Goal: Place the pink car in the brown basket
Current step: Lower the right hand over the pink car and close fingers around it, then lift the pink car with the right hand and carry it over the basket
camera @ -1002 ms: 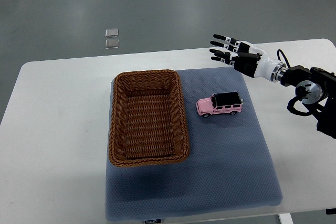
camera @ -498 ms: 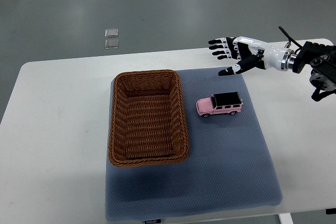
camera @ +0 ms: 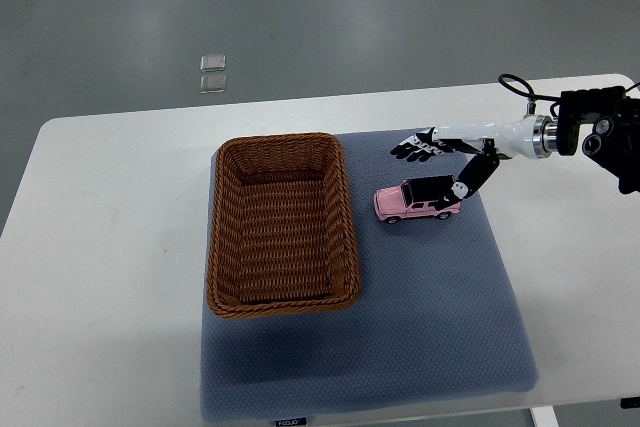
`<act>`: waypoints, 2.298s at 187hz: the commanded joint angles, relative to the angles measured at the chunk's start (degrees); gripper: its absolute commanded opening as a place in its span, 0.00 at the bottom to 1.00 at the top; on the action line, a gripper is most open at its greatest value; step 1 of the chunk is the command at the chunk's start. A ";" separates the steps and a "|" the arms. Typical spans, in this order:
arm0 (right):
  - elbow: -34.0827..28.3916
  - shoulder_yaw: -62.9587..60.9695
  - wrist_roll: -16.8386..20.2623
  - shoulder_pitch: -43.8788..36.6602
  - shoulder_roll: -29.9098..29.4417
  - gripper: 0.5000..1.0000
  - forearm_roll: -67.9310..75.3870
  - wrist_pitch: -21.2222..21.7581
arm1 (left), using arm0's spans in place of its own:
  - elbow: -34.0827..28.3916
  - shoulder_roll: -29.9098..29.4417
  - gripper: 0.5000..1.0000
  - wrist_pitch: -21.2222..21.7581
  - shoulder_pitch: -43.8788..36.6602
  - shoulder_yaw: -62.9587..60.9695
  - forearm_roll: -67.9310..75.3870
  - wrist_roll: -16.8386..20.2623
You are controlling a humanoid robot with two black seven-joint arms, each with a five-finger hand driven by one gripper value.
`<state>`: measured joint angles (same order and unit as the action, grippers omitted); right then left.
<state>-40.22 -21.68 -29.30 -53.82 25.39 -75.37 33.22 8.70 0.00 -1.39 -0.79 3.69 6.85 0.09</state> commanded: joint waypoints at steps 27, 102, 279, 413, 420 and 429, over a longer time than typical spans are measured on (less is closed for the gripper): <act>-0.03 5.16 -0.67 1.52 -1.75 0.83 -0.39 -10.28 | 0.00 0.00 1.00 -0.01 0.00 0.00 0.00 0.00; 0.05 7.00 -0.67 1.96 -1.75 0.59 -0.74 -14.58 | 0.00 0.00 1.00 0.07 0.00 0.00 0.00 0.00; 0.05 5.34 -4.18 -3.93 -0.16 0.00 7.78 -11.68 | 0.00 0.00 1.00 0.07 0.00 0.00 0.00 0.00; -0.03 6.04 -3.92 -9.55 -11.59 0.00 6.82 -13.44 | 0.00 0.00 1.00 -0.01 0.00 0.00 0.00 0.00; -0.03 6.30 -3.92 -9.55 -12.03 0.00 6.64 -13.53 | 0.00 0.00 1.00 -0.01 0.00 0.00 0.00 0.00; 0.05 7.00 -4.01 -9.55 -12.82 0.00 6.12 -13.53 | 0.00 0.00 1.00 -0.01 0.00 0.00 0.00 0.00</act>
<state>-40.25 -15.65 -33.23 -63.39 14.00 -68.56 19.89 8.70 0.00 -1.39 -0.80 3.69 6.86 0.09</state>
